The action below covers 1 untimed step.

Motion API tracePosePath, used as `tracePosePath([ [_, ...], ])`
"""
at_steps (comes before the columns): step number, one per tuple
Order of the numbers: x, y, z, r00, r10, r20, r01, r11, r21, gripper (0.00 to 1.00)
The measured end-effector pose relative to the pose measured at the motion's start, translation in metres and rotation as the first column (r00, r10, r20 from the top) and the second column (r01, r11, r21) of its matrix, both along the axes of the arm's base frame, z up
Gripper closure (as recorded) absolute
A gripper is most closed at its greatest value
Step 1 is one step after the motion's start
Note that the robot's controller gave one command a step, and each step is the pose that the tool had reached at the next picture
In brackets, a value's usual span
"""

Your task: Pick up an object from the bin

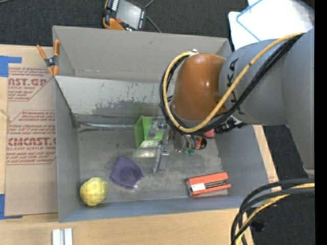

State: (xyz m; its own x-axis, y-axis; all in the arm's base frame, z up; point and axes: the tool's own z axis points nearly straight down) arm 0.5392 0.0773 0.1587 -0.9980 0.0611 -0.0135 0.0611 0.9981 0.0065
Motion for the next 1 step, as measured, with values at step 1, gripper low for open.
tracePosePath([
  [1,0.0122,0.006,-0.0389,0.981,-0.194,0.002,0.194,0.981,0.004,0.0],
])
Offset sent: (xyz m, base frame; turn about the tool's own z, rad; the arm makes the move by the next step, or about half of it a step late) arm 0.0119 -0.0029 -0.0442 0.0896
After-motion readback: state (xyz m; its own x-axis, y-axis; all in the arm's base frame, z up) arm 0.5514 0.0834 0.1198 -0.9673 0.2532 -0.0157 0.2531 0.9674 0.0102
